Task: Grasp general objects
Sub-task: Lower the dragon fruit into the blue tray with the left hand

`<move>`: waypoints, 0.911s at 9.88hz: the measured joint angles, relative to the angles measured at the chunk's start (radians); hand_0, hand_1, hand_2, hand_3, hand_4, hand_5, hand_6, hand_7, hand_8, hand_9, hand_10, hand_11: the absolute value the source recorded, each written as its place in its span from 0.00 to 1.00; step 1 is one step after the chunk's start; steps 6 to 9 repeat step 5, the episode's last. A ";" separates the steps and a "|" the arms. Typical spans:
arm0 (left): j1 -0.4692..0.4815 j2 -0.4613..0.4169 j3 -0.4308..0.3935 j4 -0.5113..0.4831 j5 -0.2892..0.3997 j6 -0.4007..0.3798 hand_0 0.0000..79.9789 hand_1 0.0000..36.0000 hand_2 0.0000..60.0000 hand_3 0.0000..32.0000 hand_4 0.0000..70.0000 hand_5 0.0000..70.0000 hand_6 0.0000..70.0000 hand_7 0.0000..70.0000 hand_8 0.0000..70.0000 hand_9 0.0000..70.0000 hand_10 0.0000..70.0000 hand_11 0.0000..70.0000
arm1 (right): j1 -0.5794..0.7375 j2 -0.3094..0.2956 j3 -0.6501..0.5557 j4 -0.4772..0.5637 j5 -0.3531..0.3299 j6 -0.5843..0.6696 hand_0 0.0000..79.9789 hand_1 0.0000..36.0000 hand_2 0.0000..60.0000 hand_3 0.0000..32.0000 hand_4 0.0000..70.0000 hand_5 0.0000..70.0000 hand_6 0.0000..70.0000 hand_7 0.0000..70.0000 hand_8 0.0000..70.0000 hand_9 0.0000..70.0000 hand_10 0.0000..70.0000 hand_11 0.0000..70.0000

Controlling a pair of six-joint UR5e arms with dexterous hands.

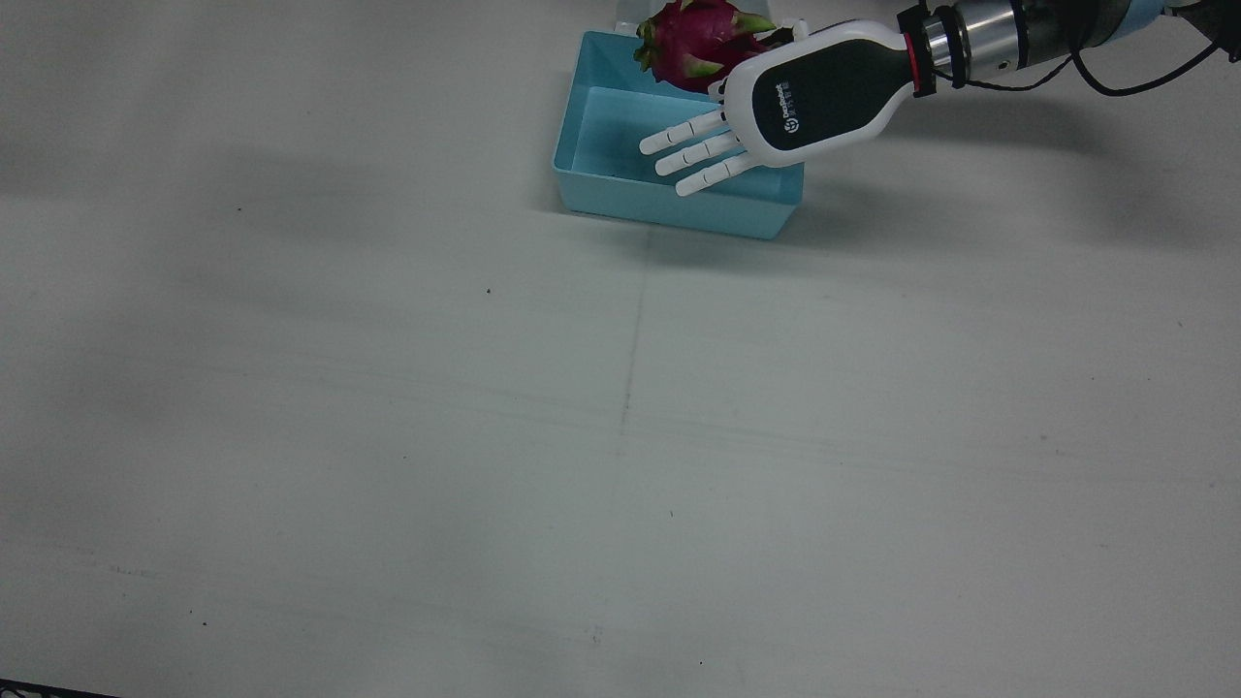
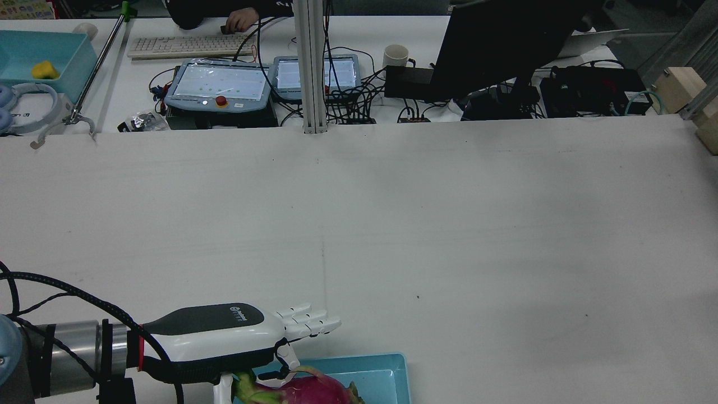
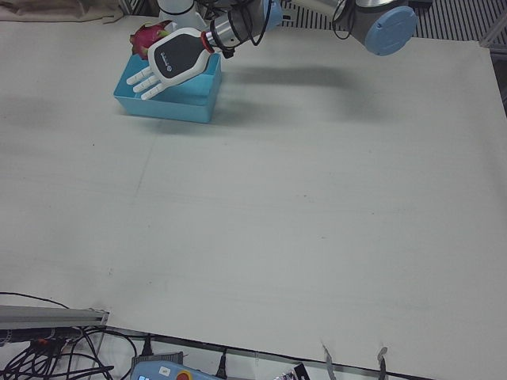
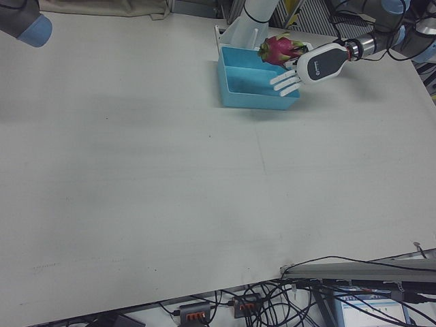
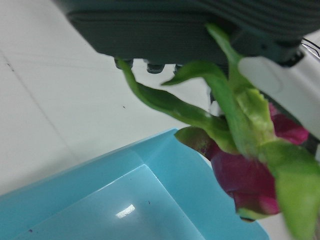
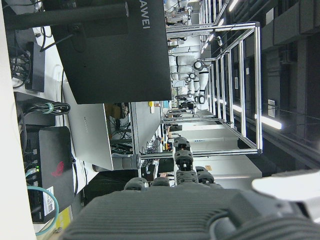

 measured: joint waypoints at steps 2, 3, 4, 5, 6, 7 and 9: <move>0.003 0.007 -0.007 -0.011 -0.002 0.007 0.60 0.13 0.00 1.00 0.00 0.00 0.00 0.03 0.00 0.00 0.00 0.00 | 0.000 0.000 0.000 0.000 0.001 0.000 0.00 0.00 0.00 0.00 0.00 0.00 0.00 0.00 0.00 0.00 0.00 0.00; 0.004 0.010 -0.009 -0.015 -0.002 0.012 0.60 0.12 0.00 1.00 0.00 0.00 0.00 0.03 0.00 0.00 0.00 0.00 | 0.000 0.000 0.000 0.000 0.001 0.000 0.00 0.00 0.00 0.00 0.00 0.00 0.00 0.00 0.00 0.00 0.00 0.00; 0.004 0.014 -0.011 -0.018 -0.002 0.016 0.60 0.13 0.00 1.00 0.00 0.00 0.00 0.04 0.00 0.00 0.00 0.00 | 0.000 0.000 0.000 0.000 0.000 0.000 0.00 0.00 0.00 0.00 0.00 0.00 0.00 0.00 0.00 0.00 0.00 0.00; 0.001 0.018 -0.013 -0.021 -0.002 0.016 0.60 0.15 0.00 0.69 0.00 0.00 0.00 0.07 0.00 0.00 0.00 0.00 | 0.000 0.000 0.000 0.000 0.000 0.000 0.00 0.00 0.00 0.00 0.00 0.00 0.00 0.00 0.00 0.00 0.00 0.00; 0.001 0.018 -0.013 -0.021 -0.002 0.016 0.60 0.15 0.00 0.69 0.00 0.00 0.00 0.07 0.00 0.00 0.00 0.00 | 0.000 0.000 0.000 0.000 0.000 0.000 0.00 0.00 0.00 0.00 0.00 0.00 0.00 0.00 0.00 0.00 0.00 0.00; 0.001 0.018 -0.013 -0.021 -0.002 0.016 0.60 0.15 0.00 0.69 0.00 0.00 0.00 0.07 0.00 0.00 0.00 0.00 | 0.000 0.000 0.000 0.000 0.000 0.000 0.00 0.00 0.00 0.00 0.00 0.00 0.00 0.00 0.00 0.00 0.00 0.00; 0.001 0.018 -0.013 -0.021 -0.002 0.016 0.60 0.15 0.00 0.69 0.00 0.00 0.00 0.07 0.00 0.00 0.00 0.00 | 0.000 0.000 0.000 0.000 0.000 0.000 0.00 0.00 0.00 0.00 0.00 0.00 0.00 0.00 0.00 0.00 0.00 0.00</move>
